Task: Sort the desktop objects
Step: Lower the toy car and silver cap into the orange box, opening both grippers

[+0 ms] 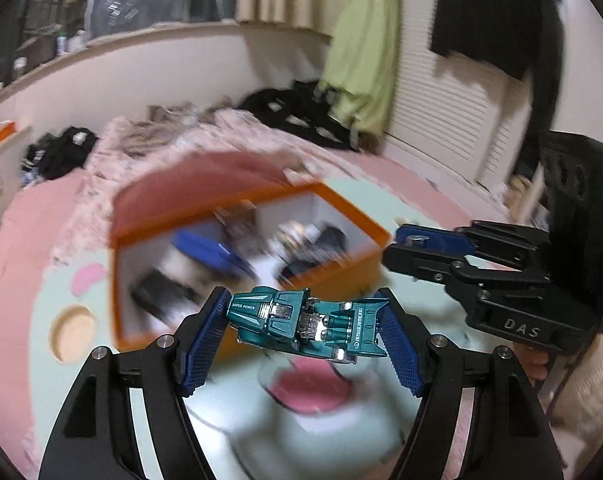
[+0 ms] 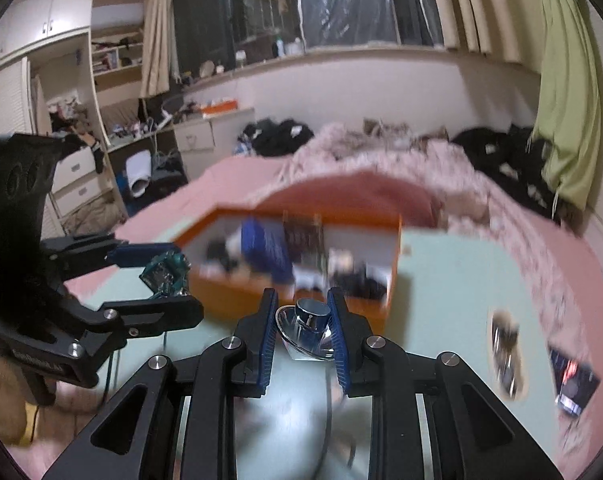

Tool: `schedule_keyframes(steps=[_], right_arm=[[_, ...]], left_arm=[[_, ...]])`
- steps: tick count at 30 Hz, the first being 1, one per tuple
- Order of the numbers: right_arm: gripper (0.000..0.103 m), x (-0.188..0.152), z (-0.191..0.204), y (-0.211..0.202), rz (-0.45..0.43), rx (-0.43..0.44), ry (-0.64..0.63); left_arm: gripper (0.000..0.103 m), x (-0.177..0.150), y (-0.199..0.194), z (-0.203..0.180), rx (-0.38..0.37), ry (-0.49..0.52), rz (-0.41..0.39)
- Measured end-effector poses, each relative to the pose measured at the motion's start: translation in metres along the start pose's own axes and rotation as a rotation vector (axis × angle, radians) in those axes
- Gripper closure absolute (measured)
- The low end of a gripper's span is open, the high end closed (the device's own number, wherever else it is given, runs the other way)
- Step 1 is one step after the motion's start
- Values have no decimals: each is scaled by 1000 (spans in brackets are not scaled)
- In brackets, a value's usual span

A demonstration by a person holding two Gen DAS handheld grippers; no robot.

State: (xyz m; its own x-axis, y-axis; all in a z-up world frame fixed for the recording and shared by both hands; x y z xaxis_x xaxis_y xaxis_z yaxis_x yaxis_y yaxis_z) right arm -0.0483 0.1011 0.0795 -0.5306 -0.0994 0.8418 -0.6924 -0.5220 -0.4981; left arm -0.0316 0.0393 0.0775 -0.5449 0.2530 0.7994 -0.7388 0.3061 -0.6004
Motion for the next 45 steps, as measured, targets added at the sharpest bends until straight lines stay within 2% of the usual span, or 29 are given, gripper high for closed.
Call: schedule_keyframes(steps=[4, 5, 7, 9, 10, 11, 14, 32, 34, 36, 40, 45], right_arm=[[76, 24, -5, 32, -12, -50, 10], [58, 24, -7, 42, 4, -73, 9], [31, 16, -10, 62, 53, -109, -5], [31, 0, -12, 78, 135, -136, -36], [31, -4, -9, 78, 108, -160, -85], [31, -7, -7, 73, 86, -161, -102], [32, -8, -10, 71, 107, -145, -74], [33, -17, -29, 49, 90, -170, -69], [33, -16, -28, 44, 98, -150, -36], [33, -12, -24, 30, 56, -114, 6], [24, -9, -13, 4, -9, -102, 17], [23, -30, -5, -7, 30, -141, 20]], left_arm=[[30, 18, 15, 32, 124, -47, -20], [30, 18, 21, 40, 153, -67, -15], [28, 8, 40, 55, 210, -123, 56], [24, -8, 55, 61, 183, -163, 125], [22, -15, 60, 62, 162, -174, 130], [20, -18, 59, 65, 154, -199, 99], [20, -19, 56, 61, 153, -181, 52], [19, -18, 56, 31, 152, -175, 37], [19, -17, 53, 30, 155, -177, 43], [19, -15, 43, 28, 163, -177, 17], [19, -12, 14, 26, 171, -192, -38], [19, -20, 0, 13, 177, -156, 21]])
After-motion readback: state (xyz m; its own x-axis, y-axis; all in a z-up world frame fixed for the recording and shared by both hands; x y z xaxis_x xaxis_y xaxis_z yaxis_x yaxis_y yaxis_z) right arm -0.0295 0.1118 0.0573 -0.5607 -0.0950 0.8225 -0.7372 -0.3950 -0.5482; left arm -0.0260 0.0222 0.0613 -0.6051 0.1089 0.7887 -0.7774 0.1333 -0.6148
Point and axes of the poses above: each gripper's, at about its wrist camera, not at the fingertips, and y roughly the way its jaws point, z to its left, x to its top, the point moved 5 cm from there along y, roughly the way its jaws point, and after that the axes turned 8 degrees about y, right-handed, at the moved point
